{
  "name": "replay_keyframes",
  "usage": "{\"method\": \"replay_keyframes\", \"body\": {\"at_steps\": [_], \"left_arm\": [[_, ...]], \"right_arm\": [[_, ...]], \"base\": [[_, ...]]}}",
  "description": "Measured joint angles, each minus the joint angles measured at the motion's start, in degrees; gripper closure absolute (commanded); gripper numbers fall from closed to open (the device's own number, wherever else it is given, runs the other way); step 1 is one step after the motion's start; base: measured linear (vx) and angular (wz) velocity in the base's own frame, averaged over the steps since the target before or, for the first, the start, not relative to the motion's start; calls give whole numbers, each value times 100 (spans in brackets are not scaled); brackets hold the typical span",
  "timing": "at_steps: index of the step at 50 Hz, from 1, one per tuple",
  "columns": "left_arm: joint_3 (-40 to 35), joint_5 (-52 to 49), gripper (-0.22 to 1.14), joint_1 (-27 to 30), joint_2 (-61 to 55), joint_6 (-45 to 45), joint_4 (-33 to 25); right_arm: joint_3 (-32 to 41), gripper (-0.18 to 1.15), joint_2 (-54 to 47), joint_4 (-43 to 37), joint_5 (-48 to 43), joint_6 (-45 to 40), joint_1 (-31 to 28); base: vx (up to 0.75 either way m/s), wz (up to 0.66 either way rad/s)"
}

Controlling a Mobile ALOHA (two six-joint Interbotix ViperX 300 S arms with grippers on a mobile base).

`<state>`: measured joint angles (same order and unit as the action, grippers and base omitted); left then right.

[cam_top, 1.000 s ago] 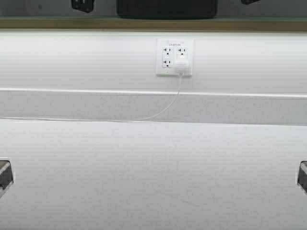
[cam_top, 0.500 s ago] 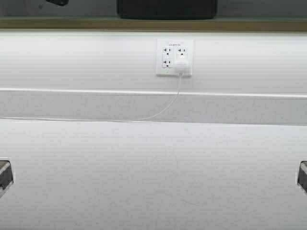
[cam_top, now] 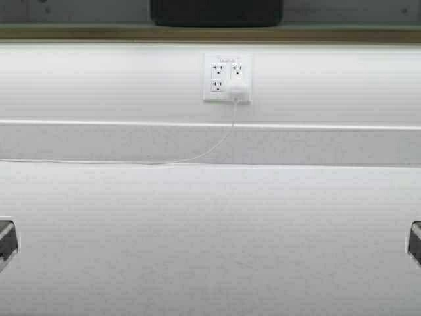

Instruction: Open the cabinet, put the pot inside, then close it

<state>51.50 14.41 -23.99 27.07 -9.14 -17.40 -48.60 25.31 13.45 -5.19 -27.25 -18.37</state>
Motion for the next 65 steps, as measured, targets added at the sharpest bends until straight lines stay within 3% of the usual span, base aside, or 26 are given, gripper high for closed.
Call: {"method": "replay_keyframes", "body": {"at_steps": [16,29,65], "left_arm": [[703,-88,86,0,237,88,308],[712,-97,86,-26,62,527,756],[466,-255,87,18,70,896,800]], "right_arm": [[-158,90,-211,97,-70,185,-141],[-220,90,-220,281,-114,413,-167],[-158,90,-62,290,-70,501,-211]], "base": [[-21,-13],[-23,-11],[-26,4]]}}
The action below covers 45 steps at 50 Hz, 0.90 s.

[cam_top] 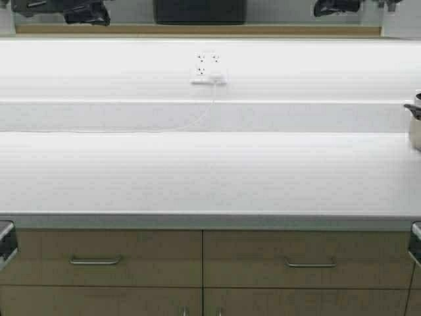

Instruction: Open the cabinet, put the pot inside, then close it

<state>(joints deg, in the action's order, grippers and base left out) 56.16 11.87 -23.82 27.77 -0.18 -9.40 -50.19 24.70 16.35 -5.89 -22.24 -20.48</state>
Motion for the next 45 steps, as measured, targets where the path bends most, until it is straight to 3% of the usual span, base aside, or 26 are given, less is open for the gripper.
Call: {"method": "replay_keyframes", "body": {"at_steps": [8,21,30,45], "left_arm": [[-202,-360,87,554,97,26,-9],[-800,-1169,87,2654,501,141,79],[-1441,-1468,87,4052,492,220,290],[-3015,-2268,87,5238,-62,141,343]], "right_arm": [[97,90,88,18,185,18,70],[571,90,580,114,905,264,738],[1037,90,703,211,1046,501,1600],[1934,90,571,264,949,457,3586]], "base": [[-25,4],[-21,-1],[-22,-3],[-18,-2]]}}
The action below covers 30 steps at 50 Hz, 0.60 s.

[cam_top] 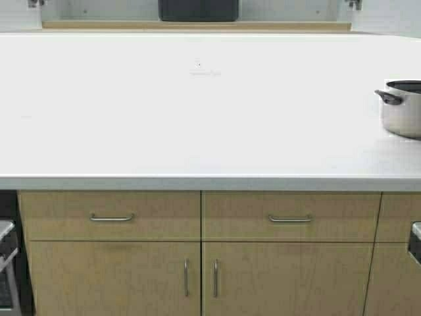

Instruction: Open the cabinet, put the pot inside, then close it

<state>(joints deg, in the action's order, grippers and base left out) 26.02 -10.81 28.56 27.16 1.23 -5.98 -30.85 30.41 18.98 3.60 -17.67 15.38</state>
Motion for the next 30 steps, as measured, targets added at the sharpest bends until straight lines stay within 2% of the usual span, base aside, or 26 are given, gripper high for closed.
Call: {"method": "replay_keyframes", "body": {"at_steps": [4,11,20,30], "left_arm": [[-492,-26,87,185,-316,26,9],[-1327,-26,87,246,-1063,9,44],[-2232,-44,87,272,-2083,-9,44],[-2566,-9,87,352,-2637,-9,44]], "right_arm": [[246,90,-211,-9,-158,0,413],[738,90,-668,0,-255,18,729],[1644,90,-1696,0,-246,18,782],[2338,91,-2540,0,-88,18,756]], "base": [[-11,2],[-9,3],[-5,1],[0,0]]}}
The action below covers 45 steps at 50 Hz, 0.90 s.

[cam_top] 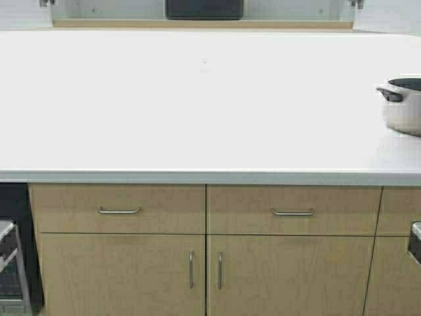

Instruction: Open the cabinet, put the pot inside, then close it

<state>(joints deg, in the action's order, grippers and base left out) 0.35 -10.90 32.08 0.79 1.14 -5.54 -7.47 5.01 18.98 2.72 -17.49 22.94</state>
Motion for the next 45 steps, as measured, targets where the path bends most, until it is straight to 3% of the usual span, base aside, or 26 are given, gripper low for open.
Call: {"method": "replay_keyframes", "body": {"at_steps": [28,36,45], "left_arm": [[-1310,-149,87,-483,-1116,88,-9],[-1055,-308,87,-844,-844,132,9],[-176,-220,87,-1749,79,149,26]], "right_arm": [[316,91,-501,-18,26,-18,-527],[264,91,-404,-9,79,-18,-1028],[-70,91,44,0,88,35,-2153]], "base": [[1,0],[0,0],[0,0]]}}
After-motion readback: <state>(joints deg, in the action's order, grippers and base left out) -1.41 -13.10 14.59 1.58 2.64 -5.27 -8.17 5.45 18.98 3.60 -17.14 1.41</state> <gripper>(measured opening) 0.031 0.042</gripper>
